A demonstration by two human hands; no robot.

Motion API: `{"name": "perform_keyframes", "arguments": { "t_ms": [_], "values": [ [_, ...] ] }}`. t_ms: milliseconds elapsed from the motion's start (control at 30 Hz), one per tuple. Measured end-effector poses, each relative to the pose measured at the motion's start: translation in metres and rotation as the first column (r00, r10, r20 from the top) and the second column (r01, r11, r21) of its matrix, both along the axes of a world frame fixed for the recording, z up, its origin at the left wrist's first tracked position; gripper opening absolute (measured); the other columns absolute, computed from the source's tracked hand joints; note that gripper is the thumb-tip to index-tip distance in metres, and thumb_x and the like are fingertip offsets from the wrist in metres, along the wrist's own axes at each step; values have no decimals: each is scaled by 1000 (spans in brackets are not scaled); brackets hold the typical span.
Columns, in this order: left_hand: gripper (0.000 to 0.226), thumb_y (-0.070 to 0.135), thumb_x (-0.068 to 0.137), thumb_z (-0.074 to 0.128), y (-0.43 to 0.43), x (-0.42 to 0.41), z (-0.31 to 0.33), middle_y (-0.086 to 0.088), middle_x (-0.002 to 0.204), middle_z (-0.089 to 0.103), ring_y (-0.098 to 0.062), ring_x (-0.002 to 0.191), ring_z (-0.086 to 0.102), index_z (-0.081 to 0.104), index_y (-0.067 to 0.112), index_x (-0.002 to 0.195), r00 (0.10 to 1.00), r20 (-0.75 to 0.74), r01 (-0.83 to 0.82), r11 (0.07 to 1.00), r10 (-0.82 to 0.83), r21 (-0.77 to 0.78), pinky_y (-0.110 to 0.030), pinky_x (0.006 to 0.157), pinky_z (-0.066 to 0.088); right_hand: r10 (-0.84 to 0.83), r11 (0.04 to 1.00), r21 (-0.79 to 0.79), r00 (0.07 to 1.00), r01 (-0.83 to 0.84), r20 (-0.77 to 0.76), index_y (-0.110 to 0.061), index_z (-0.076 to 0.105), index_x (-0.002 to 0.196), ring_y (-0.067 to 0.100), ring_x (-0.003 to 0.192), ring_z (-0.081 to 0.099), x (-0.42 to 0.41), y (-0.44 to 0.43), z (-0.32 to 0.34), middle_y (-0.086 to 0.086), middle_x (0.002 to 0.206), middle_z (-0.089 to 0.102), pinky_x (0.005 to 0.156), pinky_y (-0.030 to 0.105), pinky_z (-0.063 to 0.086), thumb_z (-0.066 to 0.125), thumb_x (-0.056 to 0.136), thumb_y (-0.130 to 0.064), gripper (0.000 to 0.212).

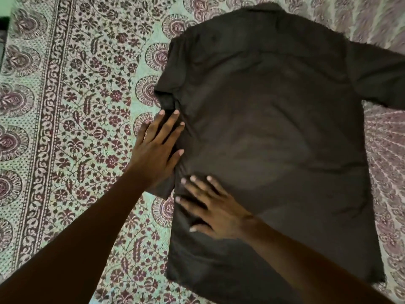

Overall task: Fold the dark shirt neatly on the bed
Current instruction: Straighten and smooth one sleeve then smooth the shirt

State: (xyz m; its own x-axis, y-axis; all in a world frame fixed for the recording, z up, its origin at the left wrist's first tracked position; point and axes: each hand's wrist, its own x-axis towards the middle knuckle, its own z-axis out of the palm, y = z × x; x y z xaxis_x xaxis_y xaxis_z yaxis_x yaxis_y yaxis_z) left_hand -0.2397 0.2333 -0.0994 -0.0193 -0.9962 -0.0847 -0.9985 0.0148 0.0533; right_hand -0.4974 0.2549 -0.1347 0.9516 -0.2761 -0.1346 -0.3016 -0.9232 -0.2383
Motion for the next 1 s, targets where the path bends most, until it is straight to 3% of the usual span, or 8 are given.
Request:
{"name": "perform_keyframes", "arguments": {
  "t_ms": [100, 267, 333, 433, 500, 600, 767, 1000],
  "values": [
    [69, 56, 102, 39, -10, 4, -12, 2, 175, 10, -29, 160, 16, 26, 26, 163, 1000, 26, -4, 1000, 4, 6, -52, 124, 21, -170, 983, -61, 982, 175, 79, -26, 28, 163, 33, 160, 8, 2, -39, 5, 13, 172, 12, 124, 60, 21, 41, 103, -64, 72],
    [69, 53, 102, 38, -10, 2, -35, 2, 175, 12, -25, 161, 15, 23, 27, 165, 996, -44, -80, 997, 80, -9, -49, 126, 20, -810, 586, -46, 586, 809, 4, -25, 21, 164, 42, 159, -5, 20, -134, 0, 19, 172, -2, 125, 65, 5, 34, 98, -72, 82],
    [69, 51, 102, 40, -11, 3, -36, 1, 174, 14, -24, 160, 17, 25, 25, 164, 992, -71, -106, 994, 103, -28, -49, 126, 21, -744, 667, -65, 668, 742, -11, -18, 23, 163, 45, 158, -2, 36, -141, -7, 24, 171, 4, 122, 70, 7, 35, 97, -72, 86],
    [68, 49, 102, 38, -8, 4, -37, -1, 174, 16, -24, 160, 18, 28, 23, 164, 990, -79, -116, 993, 114, -22, -49, 126, 21, -285, 955, -62, 956, 289, 70, -14, 35, 160, 44, 158, 10, 48, -124, -13, 23, 170, 15, 120, 69, 17, 43, 100, -65, 79],
    [68, 49, 101, 38, -8, 6, -38, -1, 174, 18, -24, 160, 19, 29, 21, 163, 989, -89, -118, 993, 116, -15, -49, 126, 22, -57, 996, -56, 992, 64, 112, -16, 39, 158, 38, 158, 15, 49, -128, -12, 19, 170, 20, 122, 63, 19, 43, 102, -61, 72],
    [69, 48, 100, 41, -9, 6, -39, 0, 173, 20, -22, 159, 21, 31, 21, 162, 987, -98, -129, 991, 126, -25, -47, 126, 21, -255, 960, -66, 948, 272, 191, -18, 37, 159, 35, 159, 16, 56, -168, -7, 15, 171, 20, 123, 61, 20, 43, 103, -59, 70],
    [68, 47, 99, 44, -11, 8, -40, 1, 173, 20, -21, 159, 23, 33, 22, 162, 988, -108, -117, 992, 112, -46, -47, 124, 25, -773, 634, -18, 634, 773, -10, -29, 18, 164, 43, 158, -7, 85, -251, -5, 19, 172, -4, 124, 67, 1, 26, 98, -75, 81],
    [59, 47, 97, 48, -2, 5, -41, -17, 154, 41, -40, 125, 46, 48, 15, 147, 926, -154, -367, 919, 345, -143, -59, 107, 32, -362, 931, 64, 932, 360, 30, -19, 24, 164, 30, 160, 9, 114, -215, -2, 9, 173, 13, 126, 60, 16, 25, 101, -64, 77]
  ]
}}
